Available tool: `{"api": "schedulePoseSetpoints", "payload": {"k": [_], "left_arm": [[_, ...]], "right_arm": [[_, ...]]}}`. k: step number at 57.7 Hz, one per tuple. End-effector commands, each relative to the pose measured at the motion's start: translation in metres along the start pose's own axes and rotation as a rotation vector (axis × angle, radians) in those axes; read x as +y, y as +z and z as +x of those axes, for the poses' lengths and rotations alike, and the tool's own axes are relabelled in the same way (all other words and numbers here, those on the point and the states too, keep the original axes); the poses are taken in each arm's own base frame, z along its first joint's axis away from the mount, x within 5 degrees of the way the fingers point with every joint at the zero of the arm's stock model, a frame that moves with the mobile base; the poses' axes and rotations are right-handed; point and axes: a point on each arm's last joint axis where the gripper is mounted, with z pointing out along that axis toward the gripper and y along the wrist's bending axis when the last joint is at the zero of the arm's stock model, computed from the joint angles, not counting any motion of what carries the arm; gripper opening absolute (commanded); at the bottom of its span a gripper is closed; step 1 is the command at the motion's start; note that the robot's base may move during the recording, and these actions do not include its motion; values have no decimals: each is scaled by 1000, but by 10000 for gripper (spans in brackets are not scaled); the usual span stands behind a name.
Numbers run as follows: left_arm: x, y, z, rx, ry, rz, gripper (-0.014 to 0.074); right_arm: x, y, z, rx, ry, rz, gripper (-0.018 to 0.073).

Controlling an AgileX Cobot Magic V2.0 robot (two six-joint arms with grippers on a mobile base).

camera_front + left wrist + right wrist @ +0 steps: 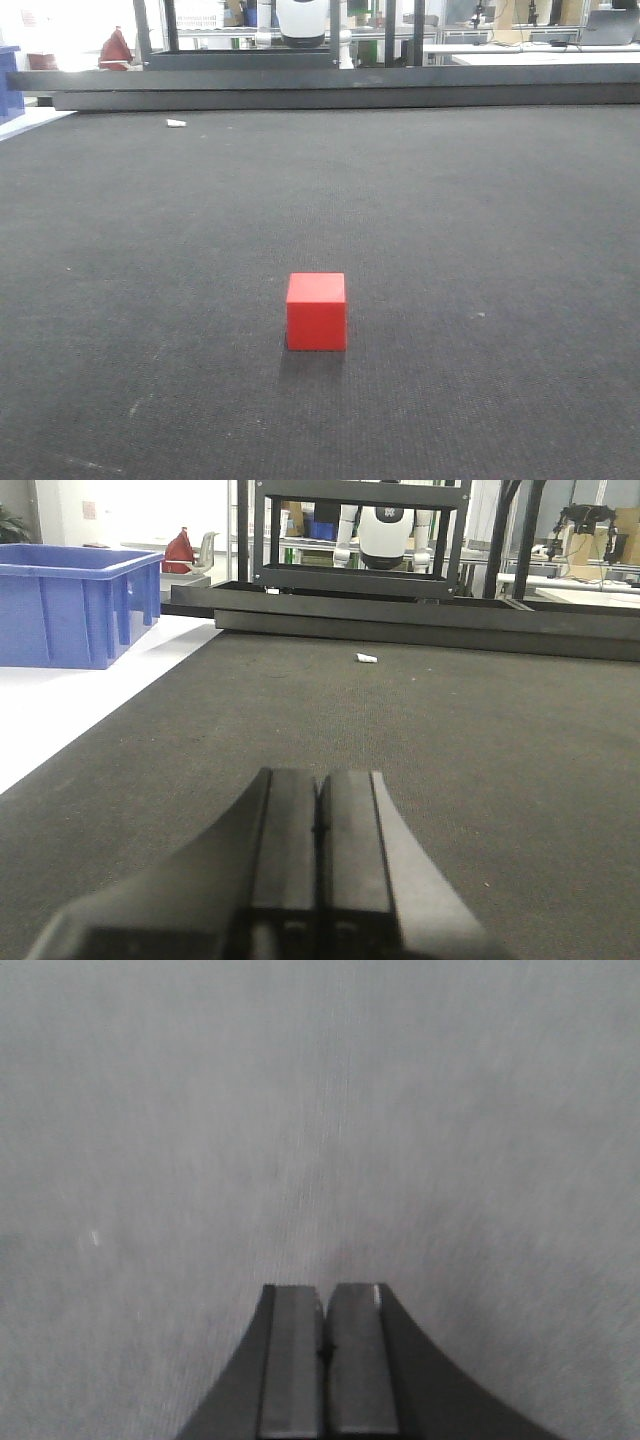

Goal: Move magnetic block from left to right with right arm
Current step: 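Lower the right gripper toward the red cube on the table, then position the open right gripper around the red cube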

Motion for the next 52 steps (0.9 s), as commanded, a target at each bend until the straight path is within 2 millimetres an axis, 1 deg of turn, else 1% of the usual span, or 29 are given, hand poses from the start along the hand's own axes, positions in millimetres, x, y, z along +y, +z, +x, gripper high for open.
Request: {"api": "schedulePoseSetpoints", "payload": {"k": [1, 4, 7, 10, 11, 16, 20, 32, 42, 52], "left_arm": [[0, -1, -6, -89, -6, 3, -126], [0, -1, -6, -89, -6, 3, -126], [0, -1, -6, -89, -6, 3, -126], [0, -1, -6, -89, -6, 3, -126], [0, -1, -6, -89, -6, 3, -126], [0, -1, -6, -89, -6, 3, -126], [0, -1, -6, -89, -6, 3, -126], [0, -1, -6, -89, -6, 3, -126], [0, -1, -6, -89, -6, 3, -126], [0, -1, -6, -89, -6, 3, -126]], "right_arm": [[10, 9, -21, 0, -25, -21, 51], [15, 14, -25, 42, -40, -26, 104], [20, 19, -29, 75, -54, -33, 179], [26, 25, -33, 124, -73, -37, 293], [29, 26, -36, 134, -79, -42, 346], [40, 36, -43, 224, -71, -34, 533], [48, 42, -49, 298, -14, -8, 619], [74, 65, -60, 466, 72, 89, 607], [106, 84, -67, 553, 51, 110, 607], [136, 99, -78, 582, 29, 101, 607]]}}
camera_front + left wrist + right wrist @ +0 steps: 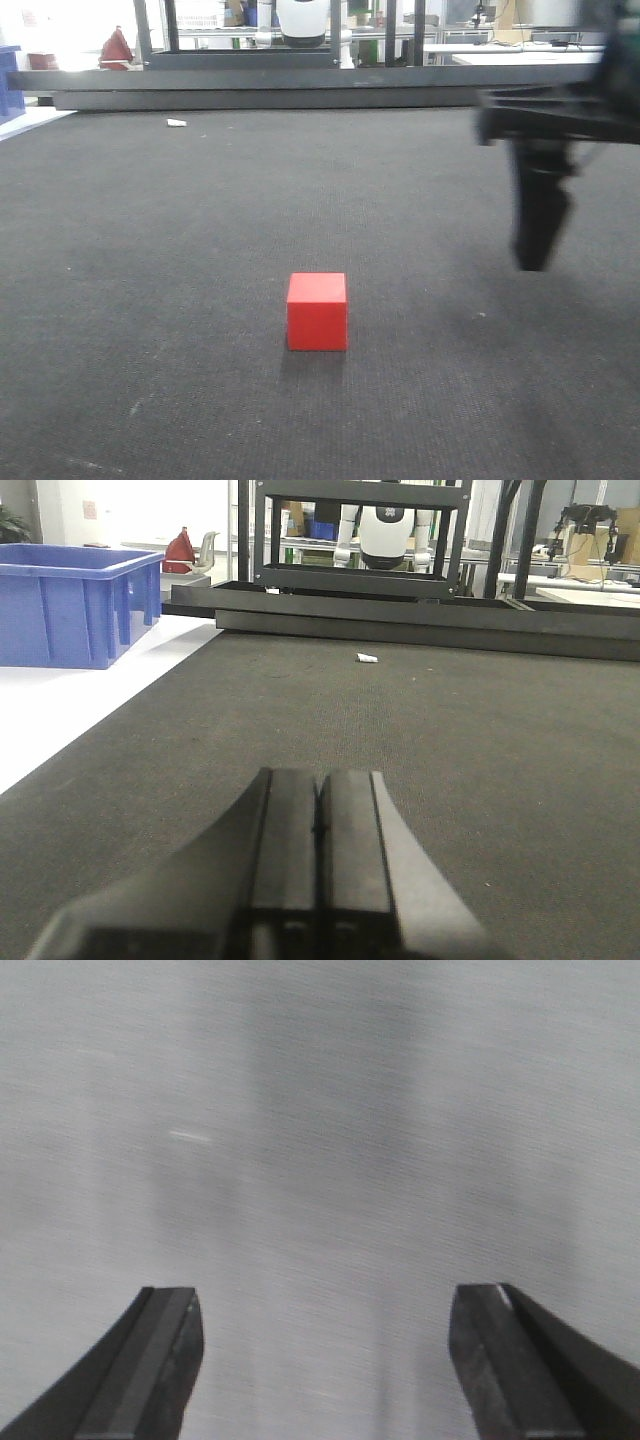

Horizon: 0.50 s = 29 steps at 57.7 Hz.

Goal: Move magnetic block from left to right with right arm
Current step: 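Position the open right gripper around the red cube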

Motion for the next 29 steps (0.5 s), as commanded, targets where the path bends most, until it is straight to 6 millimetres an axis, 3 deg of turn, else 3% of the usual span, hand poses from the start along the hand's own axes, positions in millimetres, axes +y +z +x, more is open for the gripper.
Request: {"api": "schedulePoseSetpoints", "payload": {"k": [1, 16, 29], "left_arm": [[0, -1, -6, -89, -6, 3, -126], [0, -1, -6, -89, -6, 3, -126], [0, -1, -6, -89, -6, 3, -126]], "right_arm": [[19, -12, -14, -49, -20, -34, 607], [71, -10, -25, -2, -59, -95, 607], [105, -6, -27, 31, -81, -138, 607]]}}
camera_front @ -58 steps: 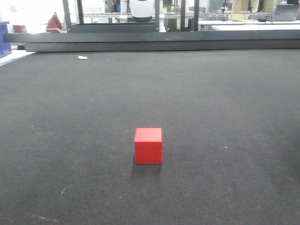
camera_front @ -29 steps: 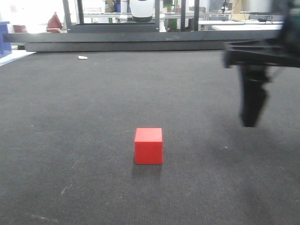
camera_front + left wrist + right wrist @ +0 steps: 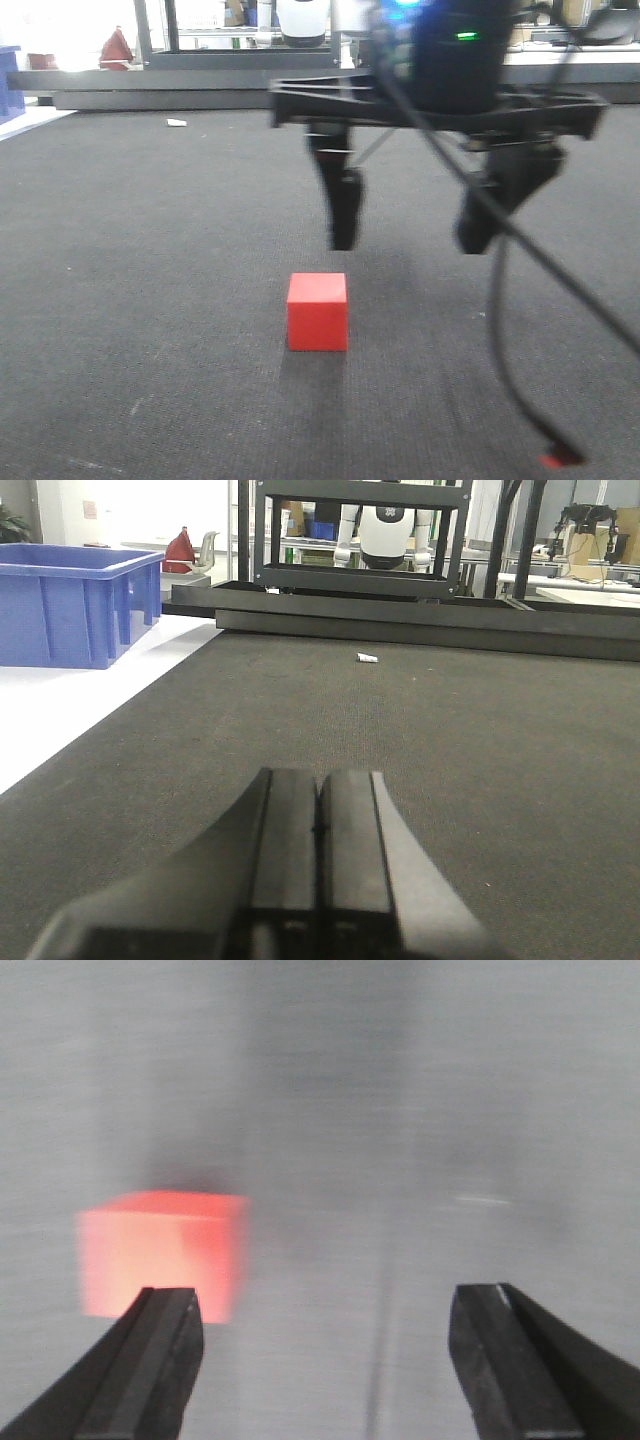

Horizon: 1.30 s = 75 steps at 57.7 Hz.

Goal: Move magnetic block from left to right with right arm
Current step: 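Position the open right gripper around the red cube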

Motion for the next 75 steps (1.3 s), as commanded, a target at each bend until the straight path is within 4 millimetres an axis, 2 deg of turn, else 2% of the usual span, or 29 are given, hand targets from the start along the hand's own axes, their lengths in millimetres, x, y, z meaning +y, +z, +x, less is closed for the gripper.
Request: {"api": "schedulePoseSetpoints", "payload": {"k": [1, 12, 39, 69, 75], "left_arm": [[0, -1, -6, -89, -6, 3, -126], [0, -1, -6, -89, -6, 3, -126], [0, -1, -6, -89, -6, 3, -126], [0, -1, -6, -89, -6, 3, -126], [0, -1, -6, -89, -6, 3, -126]], "right_arm": [[14, -19, -6, -49, -6, -66, 607], [31, -10, -6, -19, -16, -84, 607], [37, 25, -7, 32, 33, -50, 607], [39, 33, -7, 36, 32, -46, 607], [39, 33, -7, 37, 29, -45, 582]]}}
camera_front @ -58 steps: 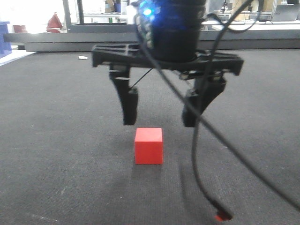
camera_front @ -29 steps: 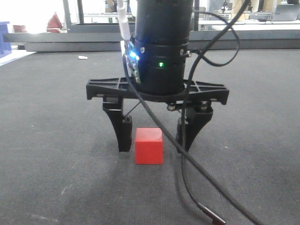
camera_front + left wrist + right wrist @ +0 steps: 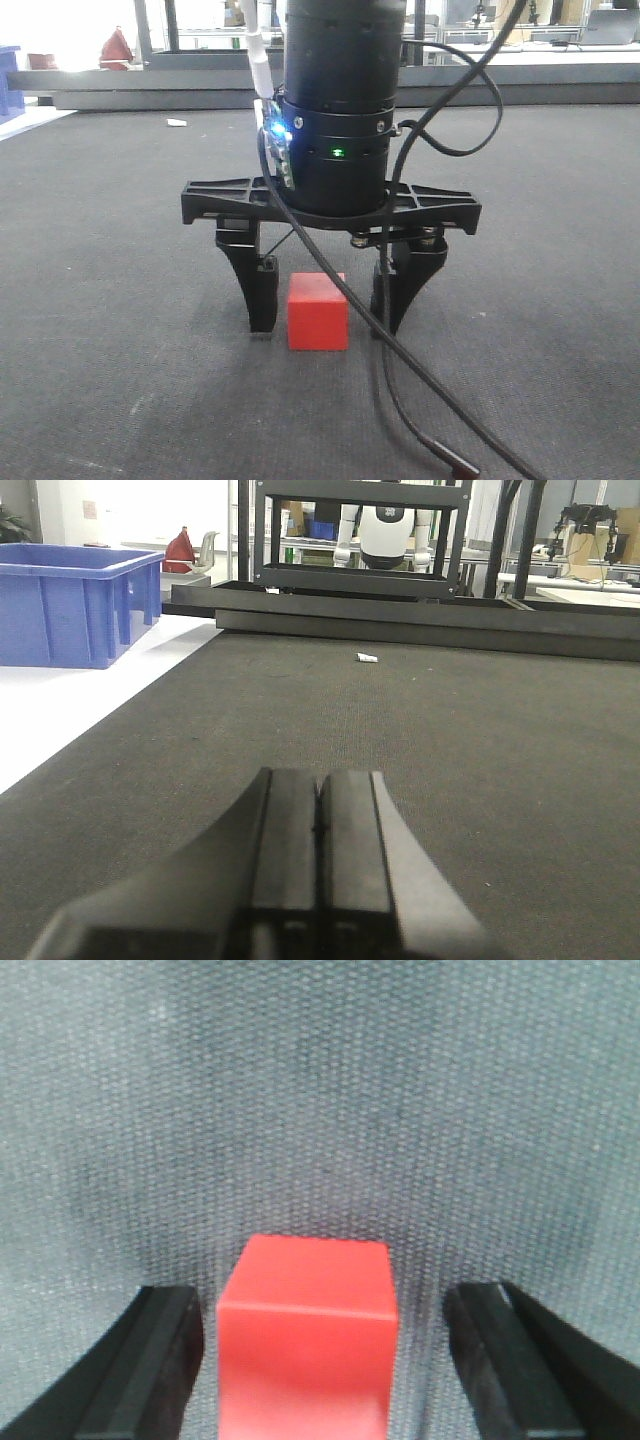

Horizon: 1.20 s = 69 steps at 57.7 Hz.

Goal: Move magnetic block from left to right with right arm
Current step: 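Position the open right gripper around the red cube, then close the right gripper on the red cube and lift it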

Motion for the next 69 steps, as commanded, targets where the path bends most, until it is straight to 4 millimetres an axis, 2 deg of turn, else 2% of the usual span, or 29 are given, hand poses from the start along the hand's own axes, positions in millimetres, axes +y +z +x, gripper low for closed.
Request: {"api": "schedulePoseSetpoints", "payload": {"k": [1, 10, 16, 30, 46, 58, 69], "left_arm": [[0, -1, -6, -89, -6, 3, -126], [0, -1, -6, -89, -6, 3, -126], [0, -1, -6, -89, -6, 3, -126], [0, -1, -6, -89, -6, 3, -126], [0, -1, -6, -89, -6, 3, -126], [0, -1, -6, -89, -6, 3, -126], [0, -1, -6, -89, -6, 3, -126]], "right_arm": [[6, -27, -3, -62, -3, -69, 568], [8, -27, -1, -64, -10, -74, 421], [8, -27, -2, -70, -13, -74, 363], [9, -29, -3, -82, -14, -86, 347], [0, -63, -3, -181, -72, -122, 347], [-33, -88, -2, -287, -147, -139, 347], [-85, -99, 5, -418, -194, -169, 347]]}}
